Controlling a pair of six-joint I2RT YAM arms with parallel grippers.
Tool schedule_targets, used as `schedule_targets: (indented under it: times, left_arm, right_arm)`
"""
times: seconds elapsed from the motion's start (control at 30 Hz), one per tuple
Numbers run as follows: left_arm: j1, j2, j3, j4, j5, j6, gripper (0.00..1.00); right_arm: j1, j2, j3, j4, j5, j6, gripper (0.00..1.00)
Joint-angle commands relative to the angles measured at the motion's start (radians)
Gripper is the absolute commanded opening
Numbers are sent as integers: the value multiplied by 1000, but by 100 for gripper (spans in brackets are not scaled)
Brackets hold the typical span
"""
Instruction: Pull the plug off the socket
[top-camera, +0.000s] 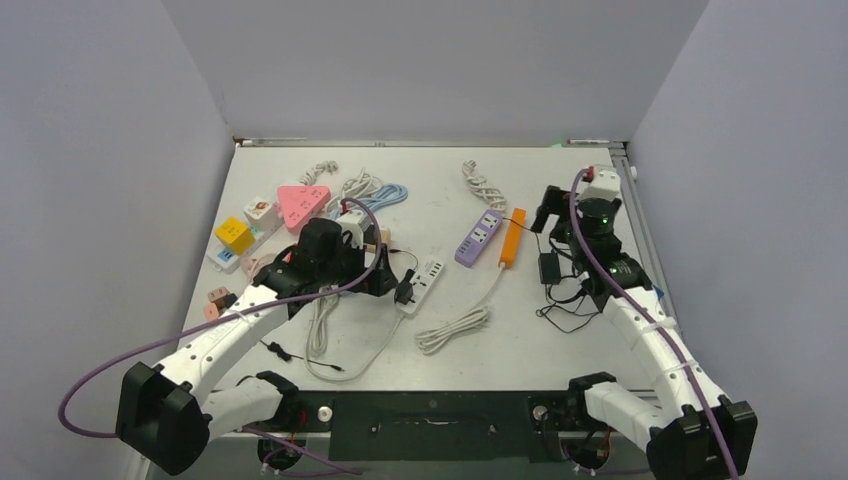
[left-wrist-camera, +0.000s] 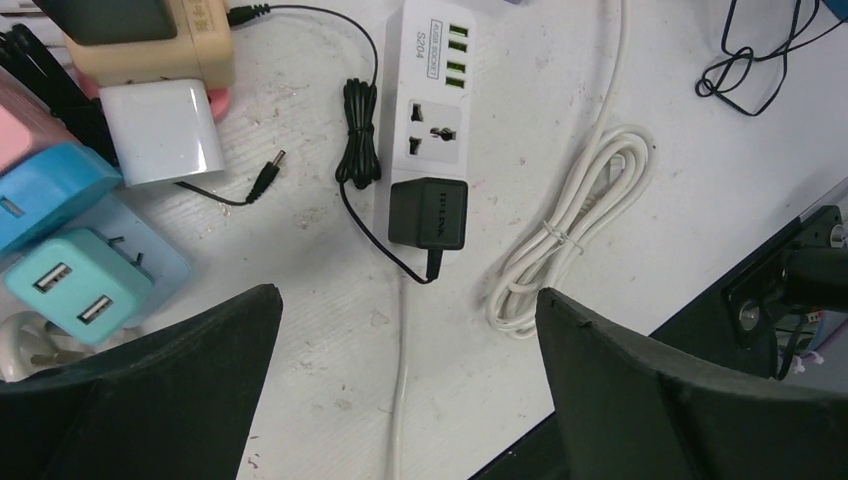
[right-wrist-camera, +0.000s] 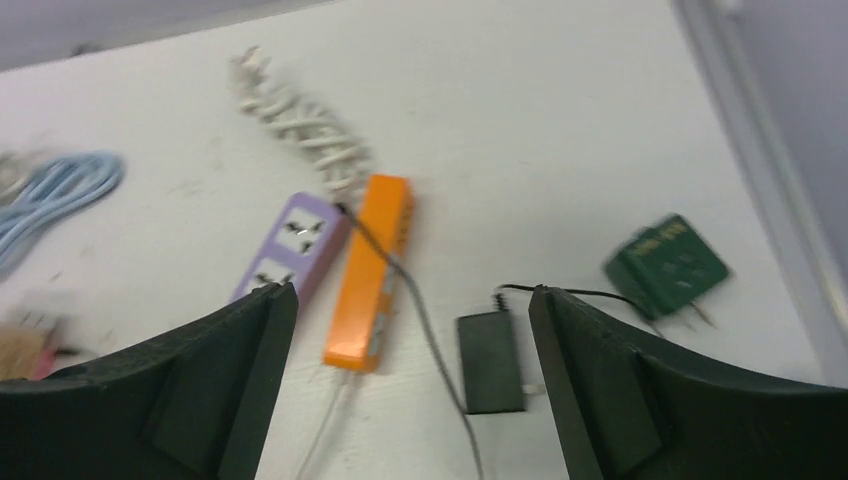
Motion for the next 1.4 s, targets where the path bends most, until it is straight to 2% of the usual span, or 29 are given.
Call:
schedule_targets:
  times: [0.0, 0.1, 0.23, 0.33, 0.4, 0.57, 0.63, 0.73, 0.97, 1.2, 1.37]
  left_arm:
    - [-11, -11, -34, 94, -1, -100, 96]
    - [-8, -18, -93, 158, -50, -190, 96]
    - [-2, -16, -154, 223, -91, -277, 97]
    - [5, -21, -181, 232, -152, -314, 97]
    - [14, -30, -204, 238, -175, -328, 97]
    - [25, -56, -257, 234, -198, -324, 96]
    - [27, -70, -277, 225, -213, -322, 96]
    - [30, -94, -299, 218, -223, -324, 96]
    - [32, -113, -334, 245, -214, -340, 96]
    - [32, -130, -364, 263, -218, -341, 96]
    - [32, -129, -372, 267, -215, -337, 96]
  right_arm:
    - [127, 80, -20, 151, -386, -92, 90]
    - [233, 117, -63, 247, -514, -102, 90]
    - [400, 190, -76, 302, -480, -105, 90]
    - [496, 260, -64, 308, -395, -48, 91]
    - [570, 306, -46, 294, -283, 23, 93]
    - [724, 451, 80, 120, -27, 308, 100]
    - [780, 500, 129, 83, 9, 378, 95]
    - [864, 551, 195, 14, 129, 476, 95]
    - [916, 626, 258, -55, 255, 601, 95]
    - [922, 700, 345, -98, 312, 617, 80]
    - [925, 773, 421, -174, 324, 628, 75]
